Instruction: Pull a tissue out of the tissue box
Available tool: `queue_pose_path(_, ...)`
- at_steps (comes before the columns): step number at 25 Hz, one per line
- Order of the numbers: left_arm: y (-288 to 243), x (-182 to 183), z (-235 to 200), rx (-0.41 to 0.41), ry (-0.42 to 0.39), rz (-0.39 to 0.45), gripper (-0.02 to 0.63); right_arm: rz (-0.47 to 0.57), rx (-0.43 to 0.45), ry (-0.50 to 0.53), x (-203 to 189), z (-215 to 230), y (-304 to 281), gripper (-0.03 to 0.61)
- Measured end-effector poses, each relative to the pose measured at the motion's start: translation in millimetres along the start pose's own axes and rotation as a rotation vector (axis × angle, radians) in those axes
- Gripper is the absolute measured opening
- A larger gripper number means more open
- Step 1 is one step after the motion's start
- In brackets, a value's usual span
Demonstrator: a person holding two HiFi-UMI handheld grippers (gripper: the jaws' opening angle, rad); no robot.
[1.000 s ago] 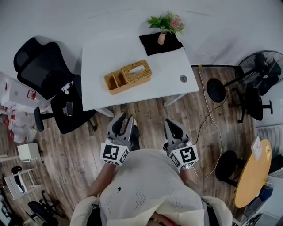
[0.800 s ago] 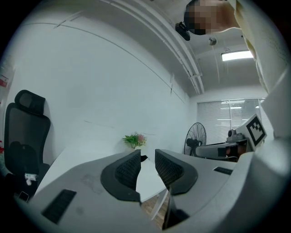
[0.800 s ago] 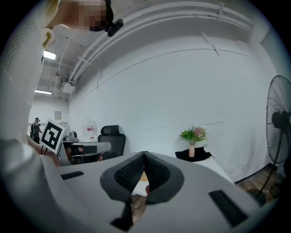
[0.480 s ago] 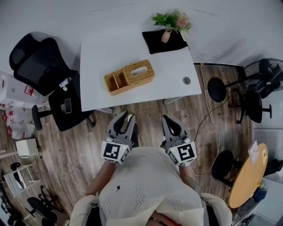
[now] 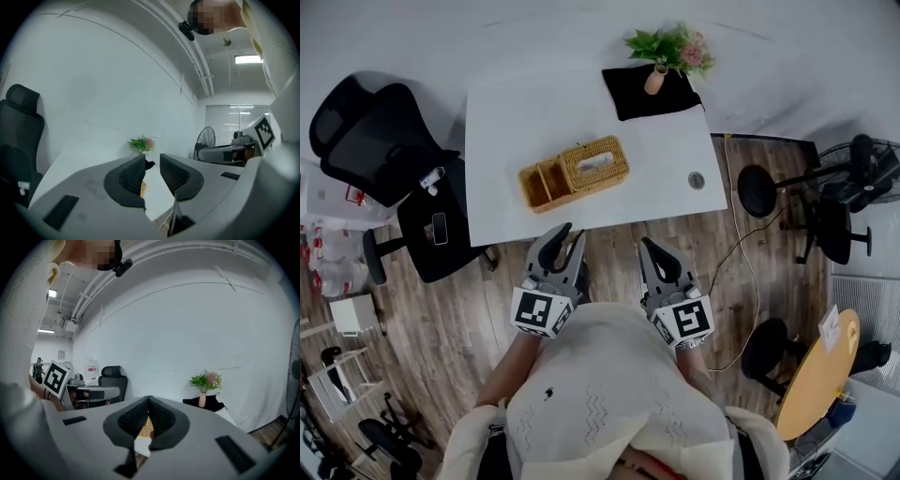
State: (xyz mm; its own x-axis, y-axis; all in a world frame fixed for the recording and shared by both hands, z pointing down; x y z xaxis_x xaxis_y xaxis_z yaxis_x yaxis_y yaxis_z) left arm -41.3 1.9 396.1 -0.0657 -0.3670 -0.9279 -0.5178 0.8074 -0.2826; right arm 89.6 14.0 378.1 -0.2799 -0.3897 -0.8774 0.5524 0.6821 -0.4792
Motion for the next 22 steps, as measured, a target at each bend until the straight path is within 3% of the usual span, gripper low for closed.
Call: queue_pose_path(22, -81.1, 23.3, -67.2, -0.076, -0.011, -0.058, 0.095, -0.038, -0.050, -0.030, 40.1, 37.5, -83.0, 0.000)
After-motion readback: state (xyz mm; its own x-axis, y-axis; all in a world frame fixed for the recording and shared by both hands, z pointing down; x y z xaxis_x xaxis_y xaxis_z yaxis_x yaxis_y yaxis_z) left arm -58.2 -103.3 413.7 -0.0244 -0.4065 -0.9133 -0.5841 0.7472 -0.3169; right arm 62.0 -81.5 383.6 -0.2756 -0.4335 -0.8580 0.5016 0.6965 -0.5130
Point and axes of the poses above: the fingertips, and each gripper's own axes: y backward along the fingers, z to its right, x out of its top, the point moved 1 cm from there along y, backward along the fingers, and after that the axes turned 13 degrees about -z, right-handed, at the moved point
